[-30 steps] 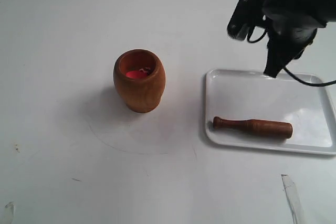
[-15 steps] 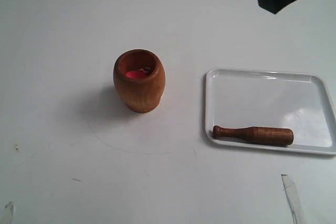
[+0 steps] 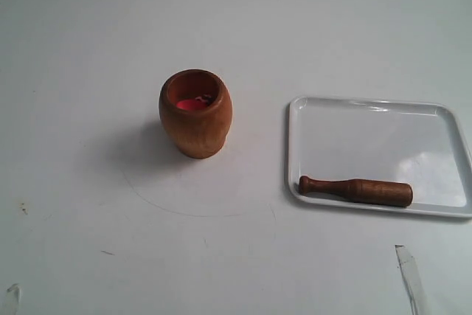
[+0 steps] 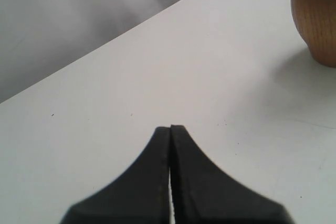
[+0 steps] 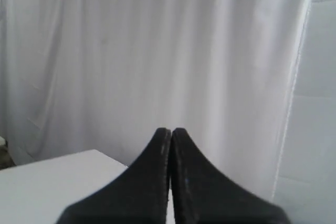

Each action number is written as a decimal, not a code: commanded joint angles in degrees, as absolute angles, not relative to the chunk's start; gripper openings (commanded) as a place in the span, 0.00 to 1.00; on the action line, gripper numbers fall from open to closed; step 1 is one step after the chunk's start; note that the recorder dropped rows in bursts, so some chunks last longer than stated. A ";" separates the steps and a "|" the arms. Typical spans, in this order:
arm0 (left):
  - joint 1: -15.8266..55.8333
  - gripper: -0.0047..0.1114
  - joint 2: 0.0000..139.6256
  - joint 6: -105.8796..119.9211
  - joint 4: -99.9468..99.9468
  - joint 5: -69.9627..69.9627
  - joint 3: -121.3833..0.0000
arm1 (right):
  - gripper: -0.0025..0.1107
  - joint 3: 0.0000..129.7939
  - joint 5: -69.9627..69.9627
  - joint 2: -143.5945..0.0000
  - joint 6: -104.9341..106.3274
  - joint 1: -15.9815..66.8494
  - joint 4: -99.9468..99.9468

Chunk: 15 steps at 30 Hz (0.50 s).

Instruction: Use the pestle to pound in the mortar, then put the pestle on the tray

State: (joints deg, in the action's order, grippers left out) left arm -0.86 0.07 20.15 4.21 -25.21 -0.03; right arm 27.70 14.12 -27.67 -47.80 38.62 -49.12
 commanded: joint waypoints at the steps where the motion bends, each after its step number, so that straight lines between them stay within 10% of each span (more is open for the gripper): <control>1: -0.42 0.04 0.00 19.68 3.79 -25.03 0.00 | 0.02 21.81 14.40 -20.95 -57.06 38.70 -53.95; 15: -0.42 0.04 0.00 19.68 3.79 -25.03 0.00 | 0.02 0.90 5.00 -15.70 -48.25 38.70 -62.38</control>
